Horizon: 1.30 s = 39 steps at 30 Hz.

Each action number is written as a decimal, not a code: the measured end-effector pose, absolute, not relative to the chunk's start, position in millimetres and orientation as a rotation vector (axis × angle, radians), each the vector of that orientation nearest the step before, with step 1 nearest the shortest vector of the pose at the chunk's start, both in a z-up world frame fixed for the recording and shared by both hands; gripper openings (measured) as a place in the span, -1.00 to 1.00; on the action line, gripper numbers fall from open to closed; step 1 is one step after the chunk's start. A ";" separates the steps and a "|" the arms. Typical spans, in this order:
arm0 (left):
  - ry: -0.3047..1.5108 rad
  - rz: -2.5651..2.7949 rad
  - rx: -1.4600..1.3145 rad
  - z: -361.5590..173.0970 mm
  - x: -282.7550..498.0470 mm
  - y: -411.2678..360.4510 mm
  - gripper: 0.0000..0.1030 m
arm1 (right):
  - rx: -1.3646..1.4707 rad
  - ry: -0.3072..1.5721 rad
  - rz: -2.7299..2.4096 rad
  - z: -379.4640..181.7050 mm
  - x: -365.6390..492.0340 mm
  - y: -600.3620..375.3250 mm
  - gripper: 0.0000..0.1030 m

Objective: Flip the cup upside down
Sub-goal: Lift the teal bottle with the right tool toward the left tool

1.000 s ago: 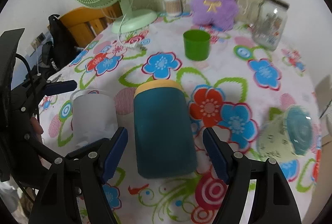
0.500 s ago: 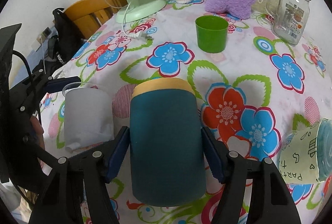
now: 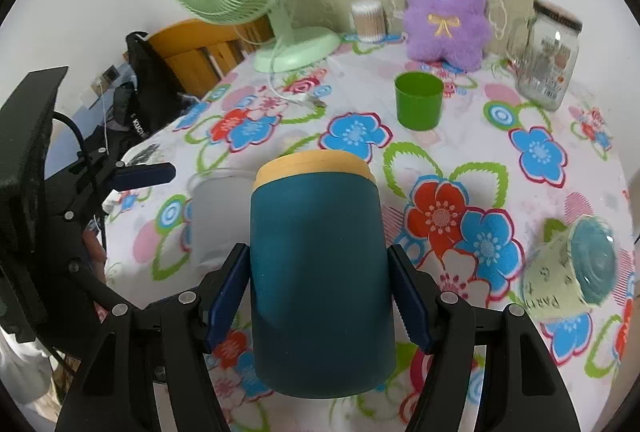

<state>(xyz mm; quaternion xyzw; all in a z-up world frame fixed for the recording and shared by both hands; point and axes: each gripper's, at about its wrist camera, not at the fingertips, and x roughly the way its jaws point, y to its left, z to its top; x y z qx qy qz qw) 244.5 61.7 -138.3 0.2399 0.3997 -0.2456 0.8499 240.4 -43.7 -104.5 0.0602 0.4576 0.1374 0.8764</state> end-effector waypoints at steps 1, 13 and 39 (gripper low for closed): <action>0.838 -0.520 0.504 -135.7 238.0 64.8 1.00 | 0.118 0.948 0.288 -99.9 233.8 -41.0 0.36; 0.840 -0.523 0.438 -130.4 172.1 104.3 1.00 | 0.075 0.936 0.291 -80.6 164.8 -2.7 0.37; 0.960 -0.552 0.373 -187.1 93.5 125.5 1.00 | 0.028 1.096 0.120 -147.2 97.7 24.3 0.37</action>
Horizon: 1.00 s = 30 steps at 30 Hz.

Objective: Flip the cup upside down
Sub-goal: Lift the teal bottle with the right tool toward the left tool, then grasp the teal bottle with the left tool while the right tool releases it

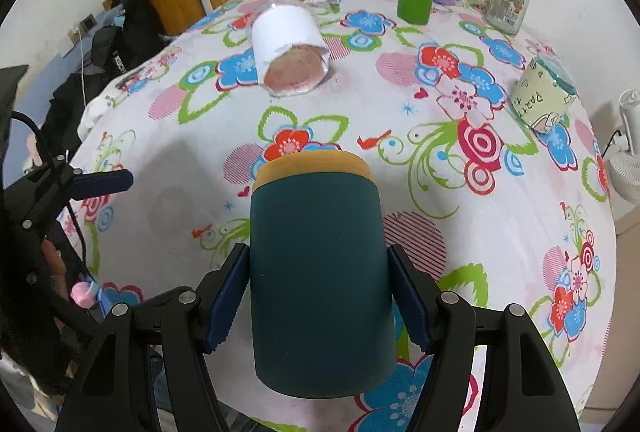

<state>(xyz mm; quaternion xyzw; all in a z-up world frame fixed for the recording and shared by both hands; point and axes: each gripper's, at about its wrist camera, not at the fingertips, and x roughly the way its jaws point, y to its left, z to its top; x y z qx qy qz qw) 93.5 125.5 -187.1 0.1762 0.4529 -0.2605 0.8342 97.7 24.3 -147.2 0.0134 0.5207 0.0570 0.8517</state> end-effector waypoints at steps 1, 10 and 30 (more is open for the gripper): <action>0.961 -0.552 0.374 -187.5 93.1 125.2 1.00 | 0.032 1.105 0.122 -149.5 98.4 23.6 0.38; 0.967 -0.557 0.351 -183.4 92.7 123.7 1.00 | 0.032 1.091 0.167 -139.4 94.4 23.3 0.52; 0.984 -0.631 0.047 -146.0 83.2 70.1 1.00 | 0.281 0.969 0.161 -77.1 26.9 -88.2 0.52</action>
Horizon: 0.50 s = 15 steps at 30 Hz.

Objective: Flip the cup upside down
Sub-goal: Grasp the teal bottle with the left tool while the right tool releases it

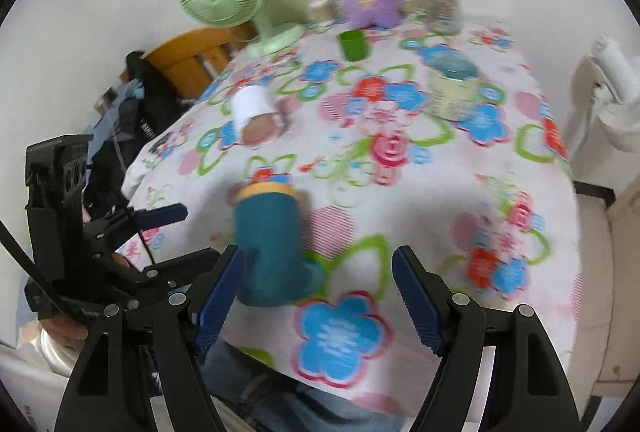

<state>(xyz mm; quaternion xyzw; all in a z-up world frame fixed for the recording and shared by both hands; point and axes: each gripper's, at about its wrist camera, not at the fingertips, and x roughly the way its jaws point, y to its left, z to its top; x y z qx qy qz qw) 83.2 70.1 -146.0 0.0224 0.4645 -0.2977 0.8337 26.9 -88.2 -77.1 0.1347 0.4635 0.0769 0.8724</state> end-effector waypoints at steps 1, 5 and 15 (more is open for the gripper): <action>1.000 -0.634 0.036 -149.7 83.4 62.9 1.00 | 0.292 0.971 0.150 -80.2 23.8 -95.2 0.52; 1.043 -0.621 0.028 -163.9 84.1 40.9 1.00 | 0.356 0.992 0.120 -97.3 13.4 -122.8 0.52; 1.101 -0.551 0.008 -193.5 90.1 28.2 0.97 | 0.446 1.009 0.102 -123.5 4.1 -154.6 0.52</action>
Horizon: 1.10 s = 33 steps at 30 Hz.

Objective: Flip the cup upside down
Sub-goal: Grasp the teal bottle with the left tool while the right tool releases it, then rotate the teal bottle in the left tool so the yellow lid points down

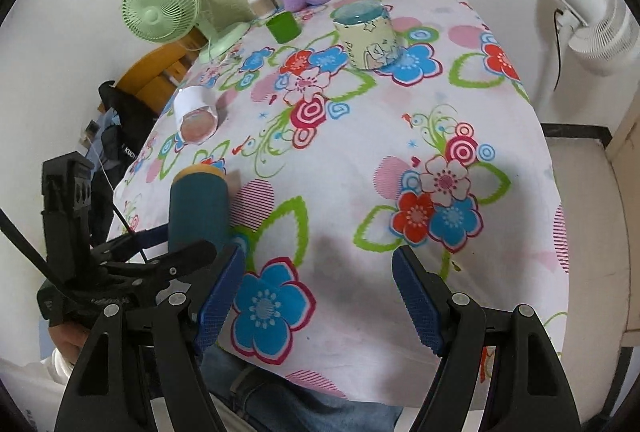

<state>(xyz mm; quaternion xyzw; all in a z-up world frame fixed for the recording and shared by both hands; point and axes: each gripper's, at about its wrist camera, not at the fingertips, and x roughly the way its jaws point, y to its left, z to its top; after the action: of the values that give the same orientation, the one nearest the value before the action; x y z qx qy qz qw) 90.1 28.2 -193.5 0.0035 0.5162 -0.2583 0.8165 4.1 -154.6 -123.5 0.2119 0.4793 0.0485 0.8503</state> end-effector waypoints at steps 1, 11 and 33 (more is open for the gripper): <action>1.108 -0.548 -0.002 -195.8 91.3 28.4 0.96 | 0.447 1.011 0.102 -124.9 3.6 -155.8 0.52; 1.112 -0.526 -0.037 -201.5 89.2 34.6 0.65 | 0.470 1.021 0.105 -131.8 8.0 -160.5 0.52; 0.925 -0.522 -0.036 -135.4 96.9 78.7 0.30 | 0.407 1.022 0.159 -125.5 14.1 -126.2 0.52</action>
<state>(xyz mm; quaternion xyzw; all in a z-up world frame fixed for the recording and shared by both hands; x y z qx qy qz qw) 96.9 78.7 -135.4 -0.0172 0.4410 -0.2490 0.8621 14.1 -126.2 -125.5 0.1930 0.4852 0.0757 0.8495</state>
